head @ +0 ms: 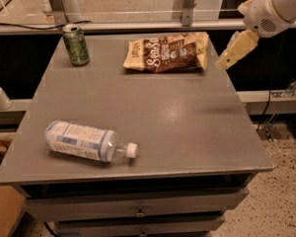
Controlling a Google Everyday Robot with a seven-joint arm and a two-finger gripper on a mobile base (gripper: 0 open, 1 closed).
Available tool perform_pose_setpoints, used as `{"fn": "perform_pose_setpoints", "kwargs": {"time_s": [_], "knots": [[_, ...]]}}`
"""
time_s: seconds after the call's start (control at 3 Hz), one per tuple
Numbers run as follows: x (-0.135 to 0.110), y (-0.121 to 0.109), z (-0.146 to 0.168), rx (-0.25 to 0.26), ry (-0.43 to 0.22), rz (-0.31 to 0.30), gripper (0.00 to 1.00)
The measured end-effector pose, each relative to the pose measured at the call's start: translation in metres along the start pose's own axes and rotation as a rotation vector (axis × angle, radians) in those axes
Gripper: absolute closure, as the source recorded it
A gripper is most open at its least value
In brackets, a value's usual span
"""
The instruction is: Pick brown chip bag
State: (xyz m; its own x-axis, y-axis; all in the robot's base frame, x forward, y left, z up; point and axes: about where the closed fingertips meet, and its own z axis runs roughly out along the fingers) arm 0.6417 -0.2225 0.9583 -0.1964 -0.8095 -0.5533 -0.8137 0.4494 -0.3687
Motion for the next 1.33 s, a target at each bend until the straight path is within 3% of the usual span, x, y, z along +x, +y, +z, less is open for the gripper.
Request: {"fn": "perform_pose_setpoints", "kwargs": {"time_s": [0.67,1.33], "knots": [[0.003,-0.031,0.068,-0.032,-0.032,0.124,0.0],[0.011,-0.029,0.129,-0.079,-0.027,0.217,0.0]]}}
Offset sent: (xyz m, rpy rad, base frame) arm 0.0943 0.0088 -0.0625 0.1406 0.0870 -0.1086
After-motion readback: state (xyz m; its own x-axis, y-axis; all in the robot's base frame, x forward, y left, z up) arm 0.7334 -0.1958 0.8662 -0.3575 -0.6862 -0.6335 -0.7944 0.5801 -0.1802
